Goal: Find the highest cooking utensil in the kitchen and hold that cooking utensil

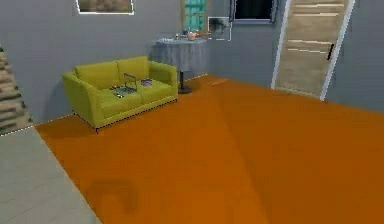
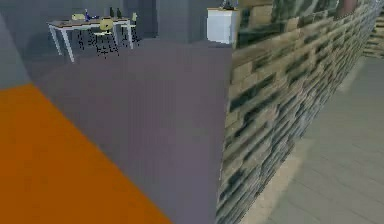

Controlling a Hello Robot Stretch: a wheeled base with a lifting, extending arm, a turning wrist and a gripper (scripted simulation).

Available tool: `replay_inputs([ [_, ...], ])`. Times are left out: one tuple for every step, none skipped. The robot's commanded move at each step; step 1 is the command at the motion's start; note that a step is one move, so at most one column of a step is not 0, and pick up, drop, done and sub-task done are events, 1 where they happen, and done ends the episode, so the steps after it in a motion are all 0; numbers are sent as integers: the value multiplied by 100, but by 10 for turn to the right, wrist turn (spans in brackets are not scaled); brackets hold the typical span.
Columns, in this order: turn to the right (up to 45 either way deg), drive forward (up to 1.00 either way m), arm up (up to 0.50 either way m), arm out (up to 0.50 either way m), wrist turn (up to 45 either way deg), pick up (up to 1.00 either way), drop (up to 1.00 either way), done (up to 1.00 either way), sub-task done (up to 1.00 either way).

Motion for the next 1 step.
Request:
replay_inputs([
  [450,0,0,0,0,0,0,0,0],
])
